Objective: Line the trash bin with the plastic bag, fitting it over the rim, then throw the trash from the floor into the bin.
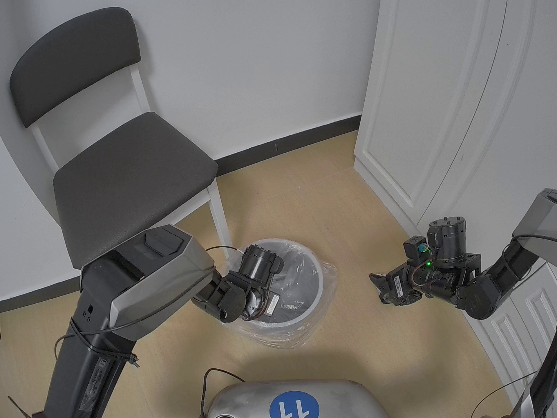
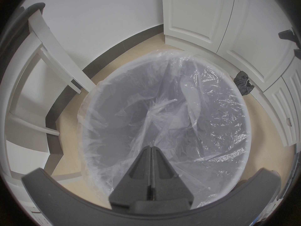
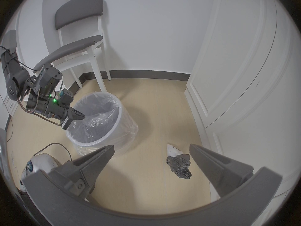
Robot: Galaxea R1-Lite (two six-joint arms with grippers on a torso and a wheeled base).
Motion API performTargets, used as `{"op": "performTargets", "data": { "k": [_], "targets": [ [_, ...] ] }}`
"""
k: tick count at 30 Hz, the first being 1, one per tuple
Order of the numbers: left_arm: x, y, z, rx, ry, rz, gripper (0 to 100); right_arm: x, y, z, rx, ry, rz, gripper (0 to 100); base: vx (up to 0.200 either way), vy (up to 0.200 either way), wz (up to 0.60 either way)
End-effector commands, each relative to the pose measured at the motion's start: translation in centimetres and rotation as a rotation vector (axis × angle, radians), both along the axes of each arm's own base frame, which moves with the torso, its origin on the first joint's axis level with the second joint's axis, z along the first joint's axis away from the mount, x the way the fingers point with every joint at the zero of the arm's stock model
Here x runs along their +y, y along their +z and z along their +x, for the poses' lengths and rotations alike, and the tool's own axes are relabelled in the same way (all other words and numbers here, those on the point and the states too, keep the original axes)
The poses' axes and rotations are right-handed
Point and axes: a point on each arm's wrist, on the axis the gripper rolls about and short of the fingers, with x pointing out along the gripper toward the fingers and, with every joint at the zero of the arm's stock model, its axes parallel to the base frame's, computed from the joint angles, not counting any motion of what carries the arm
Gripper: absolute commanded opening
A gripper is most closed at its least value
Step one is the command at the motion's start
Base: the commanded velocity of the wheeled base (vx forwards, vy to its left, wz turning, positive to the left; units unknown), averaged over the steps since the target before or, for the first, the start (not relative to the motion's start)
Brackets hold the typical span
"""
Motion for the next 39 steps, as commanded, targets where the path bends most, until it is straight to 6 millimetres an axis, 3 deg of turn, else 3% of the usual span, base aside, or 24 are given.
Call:
{"op": "performTargets", "data": {
  "k": [1, 7, 21, 34, 39],
  "targets": [
    [0.4, 0.6, -0.9, -0.001, -0.003, 0.000, 0, 0.0, 0.0, 0.0, 0.001, 0.001, -0.001, 100, 0.000, 0.000, 0.00],
    [0.2, 0.8, -3.3, -0.064, -0.038, -0.042, 0, 0.0, -0.1, -0.1, 0.003, 0.006, -0.009, 100, 0.000, 0.000, 0.00],
    [-1.1, 0.2, -6.3, -0.063, -0.106, -0.043, 0, 0.0, -0.1, -0.3, 0.005, 0.009, -0.016, 100, 0.000, 0.000, 0.00],
    [-3.5, 0.2, -8.2, -0.095, -0.175, -0.081, 0, 0.0, -0.3, -0.3, 0.009, 0.010, -0.019, 100, 0.000, 0.000, 0.00],
    [-3.6, -0.1, -8.6, -0.085, -0.184, -0.067, 0, 0.0, -0.3, -0.3, 0.009, 0.010, -0.019, 100, 0.000, 0.000, 0.00]
  ]
}}
